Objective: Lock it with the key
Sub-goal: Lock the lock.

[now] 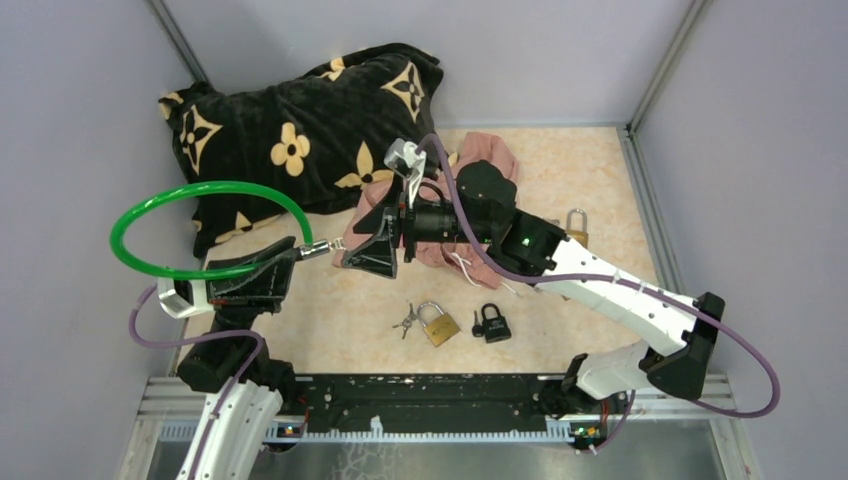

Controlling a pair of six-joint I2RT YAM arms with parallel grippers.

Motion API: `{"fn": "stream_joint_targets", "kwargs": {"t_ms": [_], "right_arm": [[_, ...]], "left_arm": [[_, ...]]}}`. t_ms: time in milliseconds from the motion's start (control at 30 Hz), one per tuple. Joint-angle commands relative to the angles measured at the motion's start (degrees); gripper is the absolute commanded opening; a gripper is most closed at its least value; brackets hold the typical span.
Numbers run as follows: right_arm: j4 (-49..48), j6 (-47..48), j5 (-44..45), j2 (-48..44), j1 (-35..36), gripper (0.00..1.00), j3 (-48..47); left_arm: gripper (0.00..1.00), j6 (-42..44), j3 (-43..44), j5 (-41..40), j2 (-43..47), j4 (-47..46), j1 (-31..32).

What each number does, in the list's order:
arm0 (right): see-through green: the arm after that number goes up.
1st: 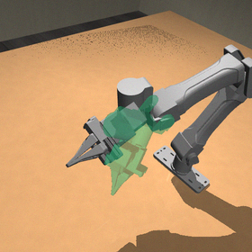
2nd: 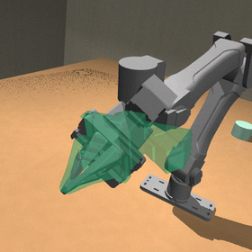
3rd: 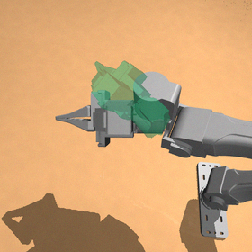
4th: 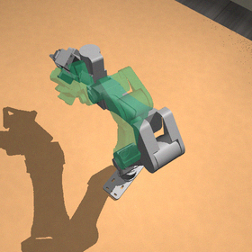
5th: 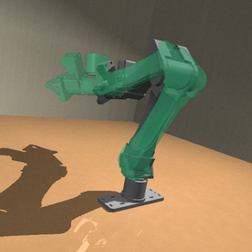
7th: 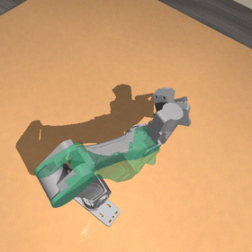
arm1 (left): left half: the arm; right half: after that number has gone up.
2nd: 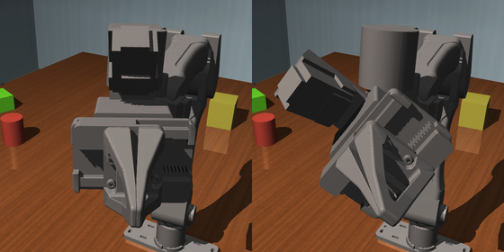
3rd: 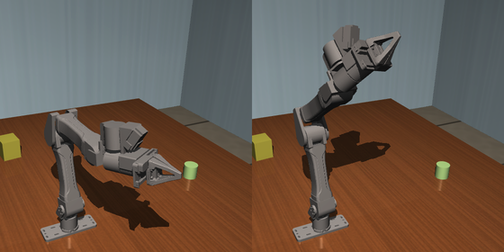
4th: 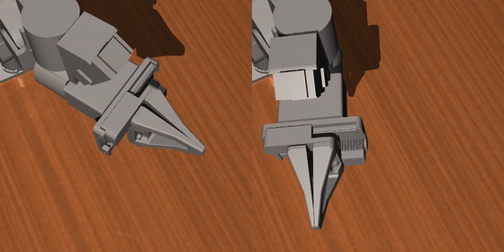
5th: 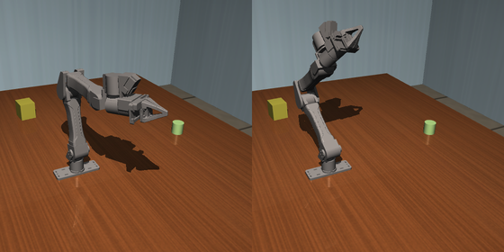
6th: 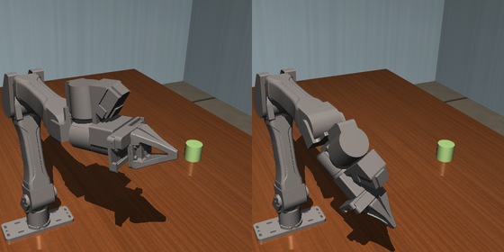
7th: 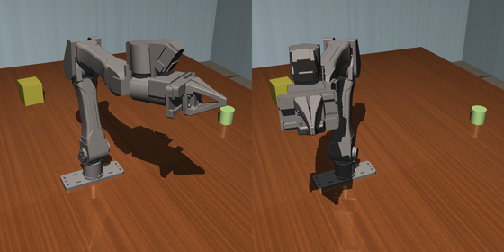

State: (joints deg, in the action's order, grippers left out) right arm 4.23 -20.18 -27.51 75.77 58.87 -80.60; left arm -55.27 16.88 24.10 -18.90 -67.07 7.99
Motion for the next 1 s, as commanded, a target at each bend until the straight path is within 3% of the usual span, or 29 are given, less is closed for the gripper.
{"fn": "stream_joint_targets", "kwargs": {"t_ms": [0,167,333,533,700,767,900,967], "right_arm": [[-3.76,-5.40,-4.28,0.17,0.12,0.77,-1.54],[-3.16,-10.06,-4.98,2.93,-0.76,0.62,-3.88],[-5.67,-11.11,-5.64,3.83,-1.31,0.58,-3.55],[-7.51,-11.65,-7.95,5.39,-1.55,0.44,-4.45],[-7.81,-11.93,-9.15,5.90,-1.48,0.43,-4.21],[-8.21,-11.99,-9.38,5.93,-1.52,0.34,-4.14],[-8.89,-11.70,-9.41,5.95,-1.49,0.01,-3.77],[-9.76,-11.33,-9.47,5.91,-1.48,0.00,-3.34]], "left_arm": [[0.00,0.17,0.60,-1.34,0.52,-1.69,-0.17],[0.00,0.08,0.62,-1.00,0.52,-1.61,-0.17],[0.00,-0.18,0.61,-0.74,0.53,-1.58,-0.17],[0.00,-0.27,0.61,-0.72,0.57,-1.57,-0.17],[0.00,-0.20,0.52,-0.61,0.56,-1.57,-0.17],[0.00,-0.19,0.48,-0.66,0.53,-1.57,-0.17],[0.00,-0.25,0.43,-0.57,0.58,-1.42,-0.17],[0.00,-0.55,0.52,-0.50,0.64,-1.06,-0.17]]}}
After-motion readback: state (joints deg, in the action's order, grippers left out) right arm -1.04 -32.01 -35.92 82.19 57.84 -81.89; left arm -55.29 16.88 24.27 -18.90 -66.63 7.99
